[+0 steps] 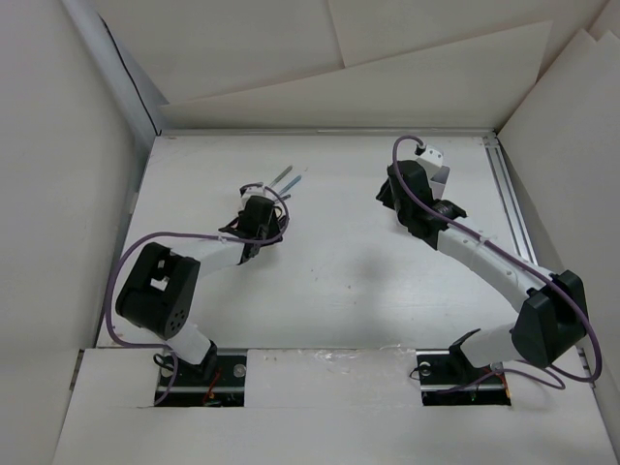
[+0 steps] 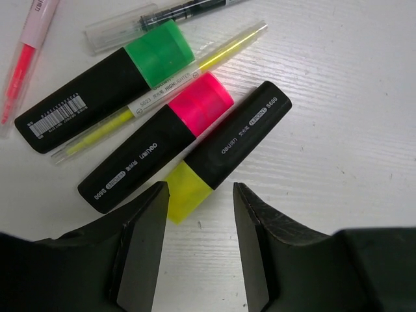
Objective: Sort the stationery into containers
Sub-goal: Pick up the pen from the center of the board, then place the pen in the storage box, then move the stationery to the center of the board.
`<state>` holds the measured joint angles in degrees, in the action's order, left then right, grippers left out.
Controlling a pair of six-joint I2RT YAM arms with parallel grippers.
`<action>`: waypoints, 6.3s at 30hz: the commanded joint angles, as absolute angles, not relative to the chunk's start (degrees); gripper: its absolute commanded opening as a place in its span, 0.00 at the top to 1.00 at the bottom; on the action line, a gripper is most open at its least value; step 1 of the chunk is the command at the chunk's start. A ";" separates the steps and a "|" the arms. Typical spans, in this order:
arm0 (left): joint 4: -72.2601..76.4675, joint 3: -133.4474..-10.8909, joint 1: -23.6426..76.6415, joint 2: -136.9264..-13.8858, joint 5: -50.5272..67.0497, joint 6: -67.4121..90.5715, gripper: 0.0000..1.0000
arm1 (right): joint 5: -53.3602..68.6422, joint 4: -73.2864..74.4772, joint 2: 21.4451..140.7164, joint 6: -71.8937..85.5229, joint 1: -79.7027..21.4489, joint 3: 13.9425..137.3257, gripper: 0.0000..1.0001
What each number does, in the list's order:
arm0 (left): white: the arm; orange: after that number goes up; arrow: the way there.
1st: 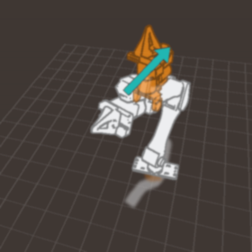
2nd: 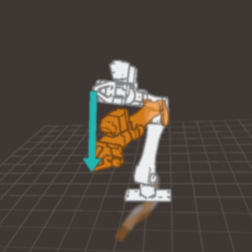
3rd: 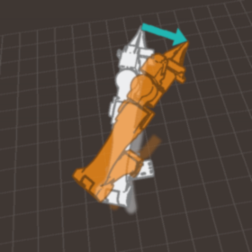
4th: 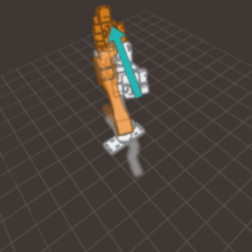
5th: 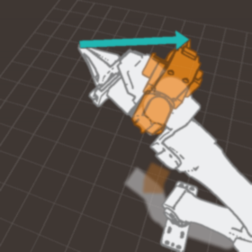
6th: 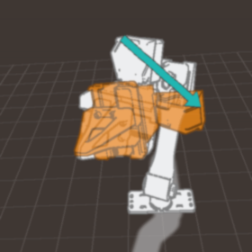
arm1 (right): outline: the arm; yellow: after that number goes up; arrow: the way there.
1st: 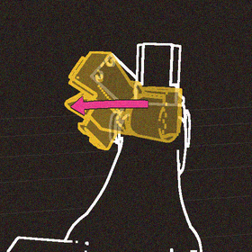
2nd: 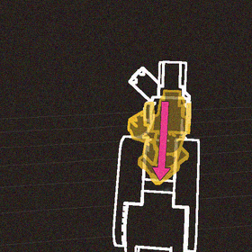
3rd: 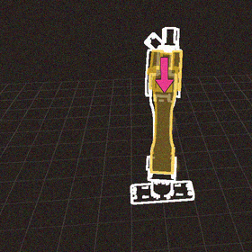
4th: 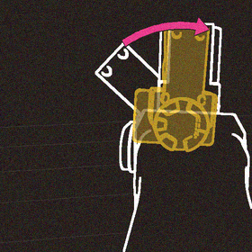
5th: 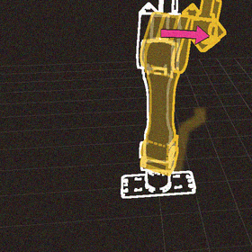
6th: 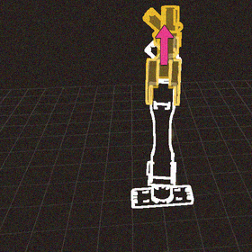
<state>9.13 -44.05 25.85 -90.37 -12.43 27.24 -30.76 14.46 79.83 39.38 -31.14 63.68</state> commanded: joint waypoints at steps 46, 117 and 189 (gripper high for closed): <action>23.37 -36.74 28.04 -77.00 10.18 27.15 0.90 | -7.04 10.90 74.98 38.14 -30.85 65.39 0.40; 41.84 -30.67 38.94 -74.62 19.79 29.44 0.43 | -53.06 24.34 79.70 51.67 -21.80 66.35 0.92; 3.08 -36.99 32.87 -67.67 -25.04 37.62 0.45 | -2.37 9.32 61.44 38.06 -31.64 53.09 1.00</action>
<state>6.37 -33.26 32.95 -65.98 -20.16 36.10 -5.23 12.82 63.99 39.00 -31.11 54.11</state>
